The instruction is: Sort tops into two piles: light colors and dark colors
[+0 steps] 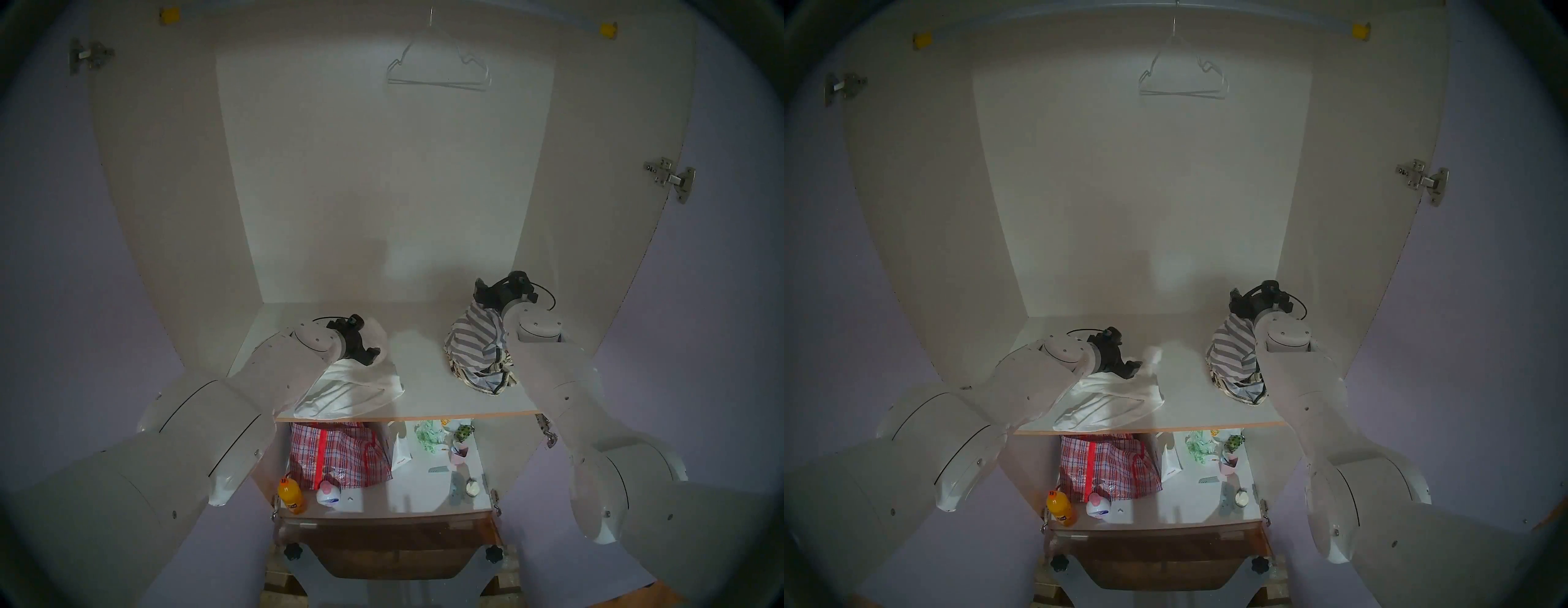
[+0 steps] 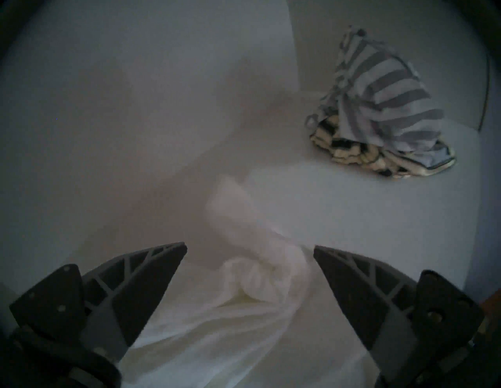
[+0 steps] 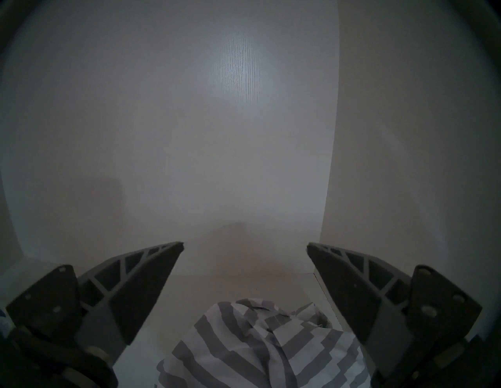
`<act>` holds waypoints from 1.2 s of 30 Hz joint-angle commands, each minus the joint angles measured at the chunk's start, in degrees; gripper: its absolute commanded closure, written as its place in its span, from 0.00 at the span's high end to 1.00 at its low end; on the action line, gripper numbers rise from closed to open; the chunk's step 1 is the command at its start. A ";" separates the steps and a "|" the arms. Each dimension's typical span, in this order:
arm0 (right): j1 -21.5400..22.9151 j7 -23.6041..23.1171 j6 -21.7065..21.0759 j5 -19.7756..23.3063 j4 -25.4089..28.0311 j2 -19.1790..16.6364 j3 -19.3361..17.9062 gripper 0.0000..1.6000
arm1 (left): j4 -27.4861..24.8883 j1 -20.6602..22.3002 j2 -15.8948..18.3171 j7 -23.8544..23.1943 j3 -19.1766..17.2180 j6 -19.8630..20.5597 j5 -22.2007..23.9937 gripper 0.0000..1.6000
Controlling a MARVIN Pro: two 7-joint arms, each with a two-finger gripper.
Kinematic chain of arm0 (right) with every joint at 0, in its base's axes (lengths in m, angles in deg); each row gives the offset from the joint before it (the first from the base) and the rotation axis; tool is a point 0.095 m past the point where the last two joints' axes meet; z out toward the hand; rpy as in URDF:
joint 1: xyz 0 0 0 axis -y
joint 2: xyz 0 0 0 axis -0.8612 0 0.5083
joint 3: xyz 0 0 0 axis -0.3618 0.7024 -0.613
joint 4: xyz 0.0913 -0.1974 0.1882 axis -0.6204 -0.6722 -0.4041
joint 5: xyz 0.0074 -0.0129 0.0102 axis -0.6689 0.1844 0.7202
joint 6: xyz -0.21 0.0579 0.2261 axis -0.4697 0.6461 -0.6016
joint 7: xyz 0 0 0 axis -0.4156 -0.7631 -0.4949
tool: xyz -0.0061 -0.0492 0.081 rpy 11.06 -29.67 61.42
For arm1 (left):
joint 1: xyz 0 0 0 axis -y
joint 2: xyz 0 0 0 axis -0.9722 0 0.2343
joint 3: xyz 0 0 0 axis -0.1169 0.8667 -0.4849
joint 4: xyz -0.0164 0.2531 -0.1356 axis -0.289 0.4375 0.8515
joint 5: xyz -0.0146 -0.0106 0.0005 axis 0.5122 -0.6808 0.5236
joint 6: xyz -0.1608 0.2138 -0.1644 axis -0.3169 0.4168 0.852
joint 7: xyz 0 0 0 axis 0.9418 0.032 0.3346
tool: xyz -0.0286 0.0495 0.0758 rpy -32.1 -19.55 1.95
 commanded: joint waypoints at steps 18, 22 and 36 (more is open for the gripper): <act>1.69 -0.15 0.24 0.01 1.70 0.11 0.02 1.00 | -12.19 -1.84 5.35 -7.55 13.08 4.35 -7.28 1.00; 1.68 -0.15 0.23 0.01 1.72 0.11 0.02 1.00 | -10.95 -1.65 3.76 -7.69 13.86 3.84 -7.62 1.00; 1.70 -0.14 0.27 0.01 1.64 0.12 0.02 1.00 | -4.46 -1.77 -1.13 -0.42 19.00 -0.84 -13.03 1.00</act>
